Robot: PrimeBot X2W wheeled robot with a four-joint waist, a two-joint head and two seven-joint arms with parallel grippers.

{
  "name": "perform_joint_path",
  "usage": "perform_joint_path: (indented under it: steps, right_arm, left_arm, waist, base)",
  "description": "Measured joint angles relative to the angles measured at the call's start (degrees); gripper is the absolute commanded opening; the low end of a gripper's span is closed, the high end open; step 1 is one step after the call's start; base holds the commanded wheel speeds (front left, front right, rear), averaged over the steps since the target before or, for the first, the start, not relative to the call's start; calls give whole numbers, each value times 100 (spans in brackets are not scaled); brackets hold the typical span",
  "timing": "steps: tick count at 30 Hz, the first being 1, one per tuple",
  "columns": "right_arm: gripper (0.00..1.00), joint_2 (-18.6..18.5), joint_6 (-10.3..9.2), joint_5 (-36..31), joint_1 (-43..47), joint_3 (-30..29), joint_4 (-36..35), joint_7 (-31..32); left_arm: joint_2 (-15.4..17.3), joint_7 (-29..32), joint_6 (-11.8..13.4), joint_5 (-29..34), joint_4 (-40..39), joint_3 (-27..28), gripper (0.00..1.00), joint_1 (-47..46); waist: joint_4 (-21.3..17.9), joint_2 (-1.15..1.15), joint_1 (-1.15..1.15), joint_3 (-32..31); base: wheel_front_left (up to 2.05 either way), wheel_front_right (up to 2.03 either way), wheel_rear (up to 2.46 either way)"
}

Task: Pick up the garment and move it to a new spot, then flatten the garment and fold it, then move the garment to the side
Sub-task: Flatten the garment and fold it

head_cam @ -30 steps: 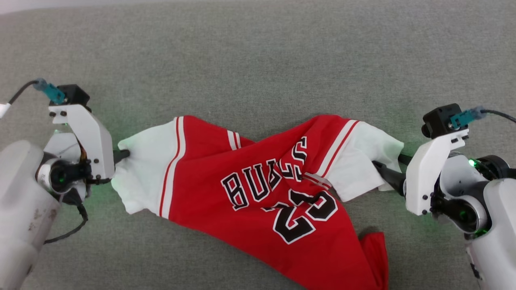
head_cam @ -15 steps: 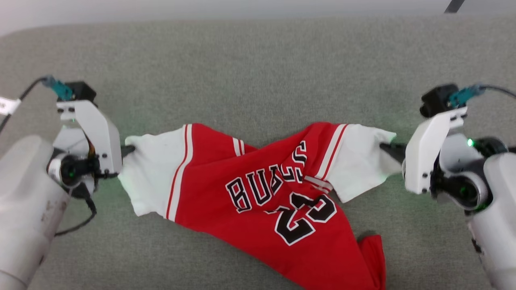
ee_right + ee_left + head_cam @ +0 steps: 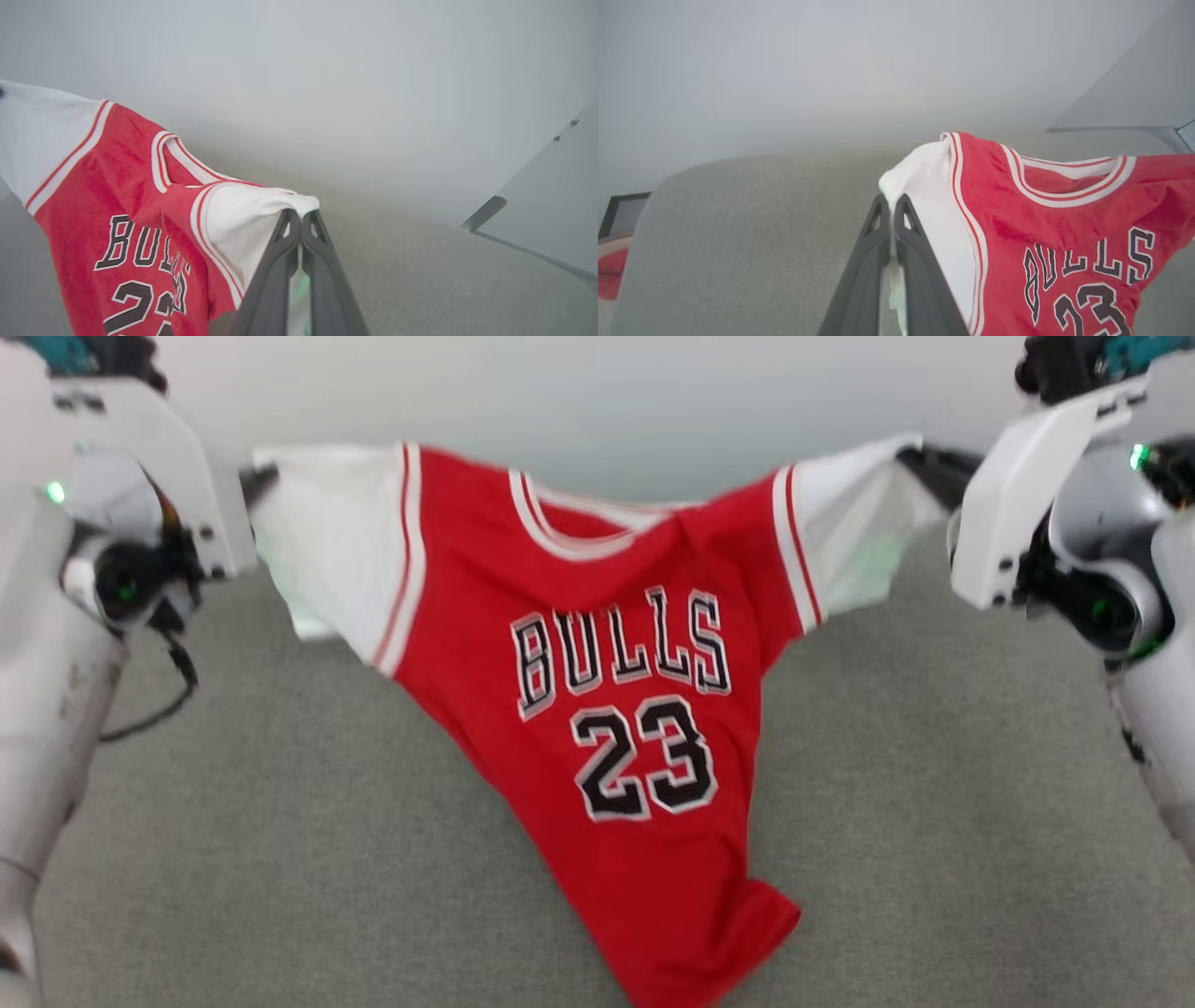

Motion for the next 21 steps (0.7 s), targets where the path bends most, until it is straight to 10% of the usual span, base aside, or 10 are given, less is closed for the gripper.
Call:
perform_joint_path:
  steps: [21]
  right_arm:
    - [0, 197, 1, -271, -2540, 1074, 2625, -2855]
  left_arm:
    - [-277, -1616, -46, 417, 776, -59, 0, -1752]
  waist:
    - [-6, 0, 0, -775]
  base:
    - [0, 0, 0]
